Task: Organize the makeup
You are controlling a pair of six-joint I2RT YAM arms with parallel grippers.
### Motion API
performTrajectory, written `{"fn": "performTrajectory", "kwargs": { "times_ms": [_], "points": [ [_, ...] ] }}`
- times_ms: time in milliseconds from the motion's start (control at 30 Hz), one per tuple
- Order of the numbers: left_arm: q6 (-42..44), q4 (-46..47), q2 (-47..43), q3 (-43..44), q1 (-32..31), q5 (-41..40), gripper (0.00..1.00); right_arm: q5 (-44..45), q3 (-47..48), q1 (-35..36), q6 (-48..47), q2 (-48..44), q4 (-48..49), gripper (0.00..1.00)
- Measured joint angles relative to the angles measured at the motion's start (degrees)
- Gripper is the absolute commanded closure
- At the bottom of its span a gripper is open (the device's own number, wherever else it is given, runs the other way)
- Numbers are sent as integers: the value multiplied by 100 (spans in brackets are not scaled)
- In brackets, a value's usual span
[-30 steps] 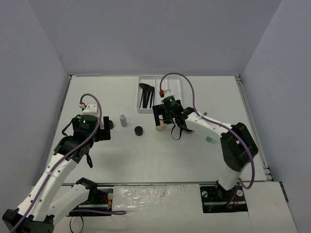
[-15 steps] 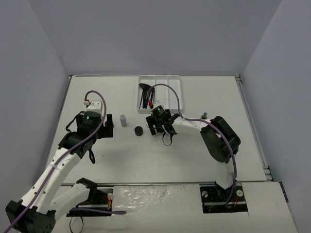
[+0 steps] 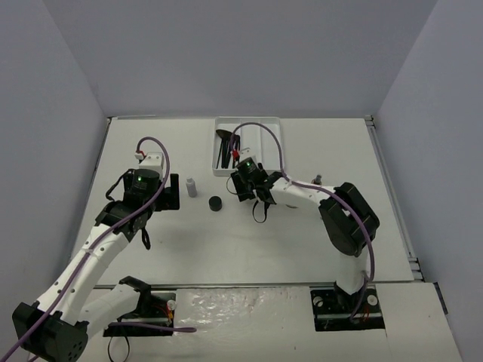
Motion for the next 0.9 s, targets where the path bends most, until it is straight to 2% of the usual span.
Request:
{"fn": "performTrajectory", "kwargs": {
  "times_ms": [200,400,667,900],
  "points": [
    [0,24,25,0,0,-2,3,-100,1324,-550,118,36,-118,100],
    [0,28,25,0,15,-1,3,-206,2952,-1104,-32,938,-53,100],
    [0,25,25,0,31,-1,3,-272,3601,-1298,-118,2448,-218,98],
    [0,24,27,0,31,0,3,-223,4188,-1367,-205,2917,-498,68]
  ]
}}
